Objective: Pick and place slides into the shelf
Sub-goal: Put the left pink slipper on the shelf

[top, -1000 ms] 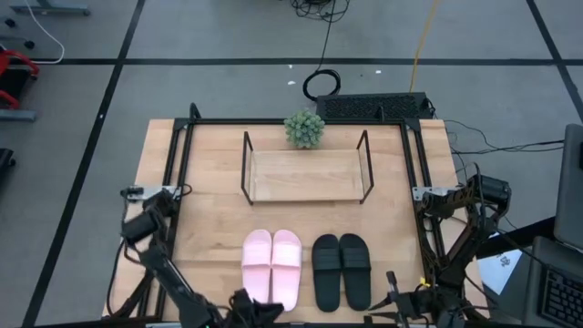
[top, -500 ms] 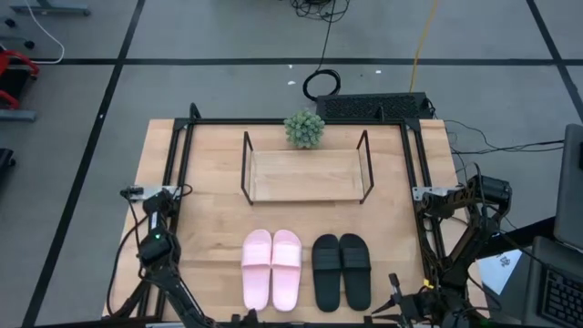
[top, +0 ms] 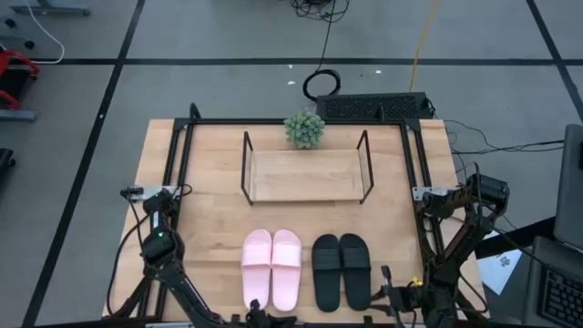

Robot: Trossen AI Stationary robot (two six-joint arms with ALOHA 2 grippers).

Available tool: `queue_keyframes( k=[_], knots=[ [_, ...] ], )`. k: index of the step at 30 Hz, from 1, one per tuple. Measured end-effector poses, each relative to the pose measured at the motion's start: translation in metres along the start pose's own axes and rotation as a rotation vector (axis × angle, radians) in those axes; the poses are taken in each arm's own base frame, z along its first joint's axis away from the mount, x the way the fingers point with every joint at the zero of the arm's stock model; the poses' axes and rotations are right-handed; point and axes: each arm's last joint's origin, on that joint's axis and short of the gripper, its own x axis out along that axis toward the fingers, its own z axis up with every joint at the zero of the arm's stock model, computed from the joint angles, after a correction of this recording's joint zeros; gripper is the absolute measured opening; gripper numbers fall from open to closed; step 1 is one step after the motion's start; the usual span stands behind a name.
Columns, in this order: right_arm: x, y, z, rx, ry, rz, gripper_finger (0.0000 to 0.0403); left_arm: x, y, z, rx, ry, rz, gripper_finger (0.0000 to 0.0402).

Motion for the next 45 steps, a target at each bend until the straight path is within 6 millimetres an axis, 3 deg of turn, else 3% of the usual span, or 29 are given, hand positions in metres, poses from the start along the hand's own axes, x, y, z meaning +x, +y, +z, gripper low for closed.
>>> queue_keyframes(
  k=[7, 12, 19, 29, 34, 45],
  knots=[
    [-0.002, 0.003, 0.001, -0.010, -0.009, 0.022, 0.0029, 0.016, 0.030, 0.005, 0.072, 0.124, 0.182, 0.0003],
    [-0.006, 0.005, -0.001, -0.016, -0.007, 0.036, 0.0029, -0.001, 0.043, 0.004, 0.093, 0.125, 0.251, 0.0002],
    [-0.007, 0.006, -0.002, -0.032, -0.005, 0.036, 0.0029, -0.032, 0.048, 0.026, 0.258, 0.201, 0.312, 0.0002],
    [-0.007, 0.005, -0.001, -0.033, -0.008, 0.032, 0.0029, -0.023, 0.059, 0.033, 0.527, 0.499, 0.435, 0.0001],
    [-0.007, 0.005, -0.002, -0.034, -0.007, 0.031, 0.0029, -0.025, 0.067, 0.040, 0.636, 0.472, 0.493, 0.0001],
    [-0.007, 0.003, -0.003, -0.053, -0.013, 0.000, 0.0029, -0.022, 0.065, 0.042, 0.686, 0.465, 0.471, 0.0000]
  ],
)
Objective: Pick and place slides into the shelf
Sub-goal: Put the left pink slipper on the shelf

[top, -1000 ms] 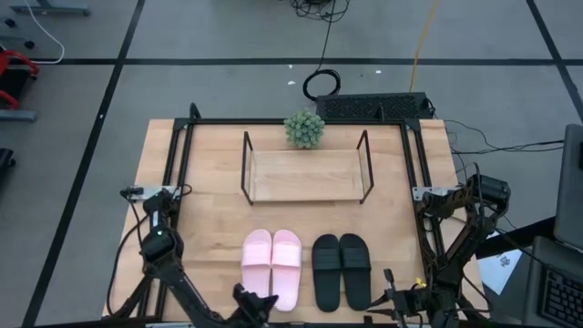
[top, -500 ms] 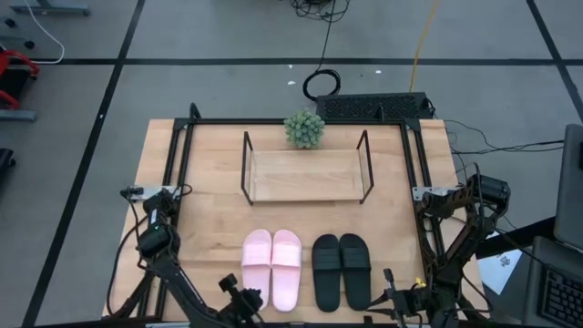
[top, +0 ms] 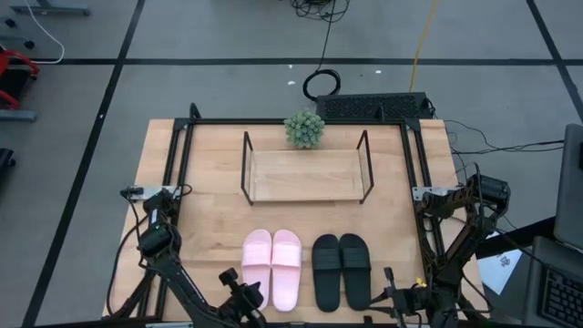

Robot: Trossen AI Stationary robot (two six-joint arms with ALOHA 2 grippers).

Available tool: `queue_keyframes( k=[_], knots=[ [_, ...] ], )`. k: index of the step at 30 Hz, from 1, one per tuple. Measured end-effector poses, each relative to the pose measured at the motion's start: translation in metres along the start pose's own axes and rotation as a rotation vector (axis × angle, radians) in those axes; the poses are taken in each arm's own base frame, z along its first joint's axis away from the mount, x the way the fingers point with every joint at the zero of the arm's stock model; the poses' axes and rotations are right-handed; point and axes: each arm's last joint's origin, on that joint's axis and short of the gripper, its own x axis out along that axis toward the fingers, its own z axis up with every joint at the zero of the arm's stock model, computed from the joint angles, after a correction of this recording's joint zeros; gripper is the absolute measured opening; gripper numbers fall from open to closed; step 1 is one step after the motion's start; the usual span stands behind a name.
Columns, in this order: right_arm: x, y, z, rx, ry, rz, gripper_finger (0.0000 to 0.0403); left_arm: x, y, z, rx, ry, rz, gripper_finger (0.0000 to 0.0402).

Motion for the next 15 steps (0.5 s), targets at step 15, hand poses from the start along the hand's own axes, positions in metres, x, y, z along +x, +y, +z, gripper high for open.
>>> queue_keyframes(
  k=[15],
  knots=[
    [0.0000, -0.0019, -0.0027, 0.011, 0.019, -0.010, 0.0029, 0.0048, 0.0048, 0.0025, 0.011, 0.089, 0.037, 0.0001]
  ],
)
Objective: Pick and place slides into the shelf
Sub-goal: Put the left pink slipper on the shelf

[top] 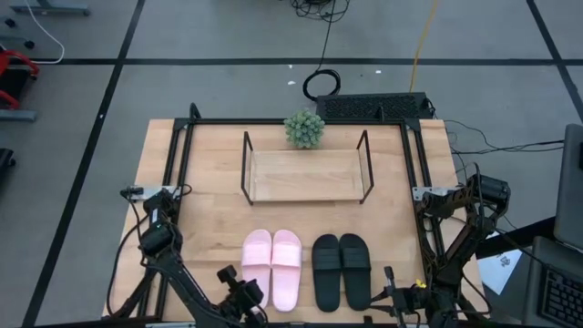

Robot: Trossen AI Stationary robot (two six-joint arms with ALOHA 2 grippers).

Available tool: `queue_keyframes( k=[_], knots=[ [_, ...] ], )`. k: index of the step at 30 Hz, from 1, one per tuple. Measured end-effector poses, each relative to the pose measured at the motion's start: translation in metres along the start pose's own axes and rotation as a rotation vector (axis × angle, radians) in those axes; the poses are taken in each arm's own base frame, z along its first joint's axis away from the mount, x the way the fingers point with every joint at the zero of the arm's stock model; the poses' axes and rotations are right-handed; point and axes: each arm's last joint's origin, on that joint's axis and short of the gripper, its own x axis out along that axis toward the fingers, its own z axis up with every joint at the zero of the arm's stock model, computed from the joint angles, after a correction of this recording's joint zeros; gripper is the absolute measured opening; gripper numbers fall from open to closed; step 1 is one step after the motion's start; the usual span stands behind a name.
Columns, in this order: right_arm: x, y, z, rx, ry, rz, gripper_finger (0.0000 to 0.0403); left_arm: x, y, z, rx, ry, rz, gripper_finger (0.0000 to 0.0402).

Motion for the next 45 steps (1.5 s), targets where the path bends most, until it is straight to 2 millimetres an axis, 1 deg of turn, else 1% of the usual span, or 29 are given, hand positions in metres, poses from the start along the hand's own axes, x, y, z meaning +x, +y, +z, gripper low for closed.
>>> queue_keyframes(
  k=[3, 12, 16, 21, 32, 41, 45],
  knots=[
    [0.000, 0.000, 0.000, -0.001, 0.001, -0.001, 0.0029, 0.000, 0.000, 0.000, -0.002, 0.010, 0.000, 0.0008],
    [0.000, 0.000, 0.000, -0.002, 0.001, 0.000, 0.0029, 0.000, 0.001, 0.000, 0.001, 0.016, 0.008, 0.0061],
    [0.000, 0.000, 0.000, -0.002, 0.001, 0.000, 0.0029, 0.000, 0.003, -0.001, 0.033, 0.040, 0.028, 0.0083],
    [0.000, 0.000, 0.000, -0.002, 0.001, 0.000, 0.0029, 0.004, 0.005, 0.004, 0.077, 0.045, 0.043, 0.0097],
    [0.000, 0.000, 0.000, -0.003, 0.002, 0.000, 0.0029, 0.014, 0.007, 0.016, 0.073, 0.069, 0.058, 0.0128],
    [0.000, 0.000, 0.000, -0.007, 0.002, 0.000, 0.0029, 0.019, 0.009, 0.021, 0.063, 0.093, 0.067, 0.0162],
    [0.000, 0.000, 0.000, -0.005, 0.002, 0.000, 0.0029, 0.021, 0.009, 0.023, 0.092, 0.096, 0.069, 0.0177]
  ],
)
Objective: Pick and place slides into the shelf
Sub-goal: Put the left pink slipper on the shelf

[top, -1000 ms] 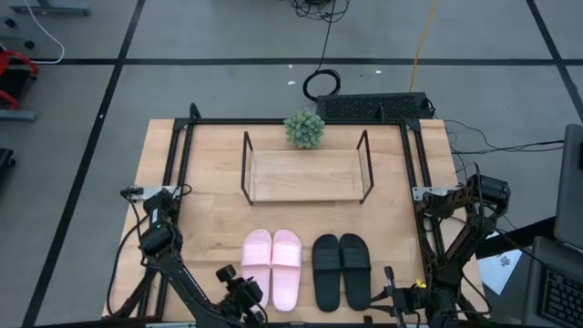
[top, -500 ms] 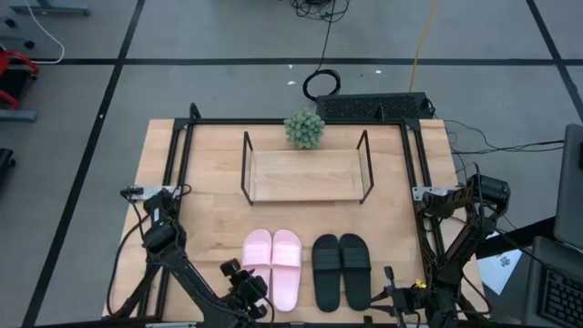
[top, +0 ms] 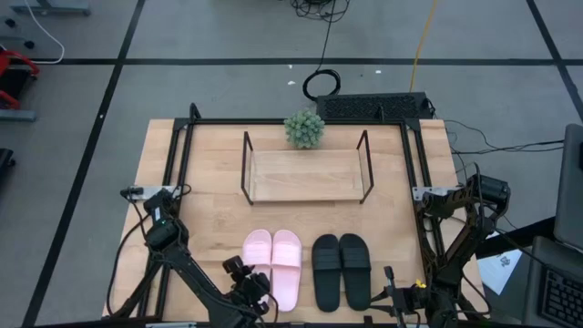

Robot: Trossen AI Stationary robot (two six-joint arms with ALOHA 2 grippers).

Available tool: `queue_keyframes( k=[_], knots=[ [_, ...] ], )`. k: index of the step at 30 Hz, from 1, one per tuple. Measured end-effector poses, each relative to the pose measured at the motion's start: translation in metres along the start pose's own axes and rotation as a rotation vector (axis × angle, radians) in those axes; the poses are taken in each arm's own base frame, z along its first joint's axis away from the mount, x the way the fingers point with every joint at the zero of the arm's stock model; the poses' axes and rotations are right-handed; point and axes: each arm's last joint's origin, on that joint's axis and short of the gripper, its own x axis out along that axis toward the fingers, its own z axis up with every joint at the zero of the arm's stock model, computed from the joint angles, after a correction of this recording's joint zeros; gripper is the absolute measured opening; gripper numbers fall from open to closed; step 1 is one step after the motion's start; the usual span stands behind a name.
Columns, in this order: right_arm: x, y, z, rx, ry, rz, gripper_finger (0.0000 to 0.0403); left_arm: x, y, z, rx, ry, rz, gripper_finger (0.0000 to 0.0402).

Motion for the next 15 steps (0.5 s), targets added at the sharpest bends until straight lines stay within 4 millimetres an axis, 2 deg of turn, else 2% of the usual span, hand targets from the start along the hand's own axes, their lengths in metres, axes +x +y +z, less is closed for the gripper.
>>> queue_keyframes(
  k=[15],
  knots=[
    [0.000, 0.000, 0.000, -0.001, 0.000, 0.000, 0.0029, 0.031, 0.004, -0.011, 0.024, 0.051, 0.105, 0.0179]
  ],
)
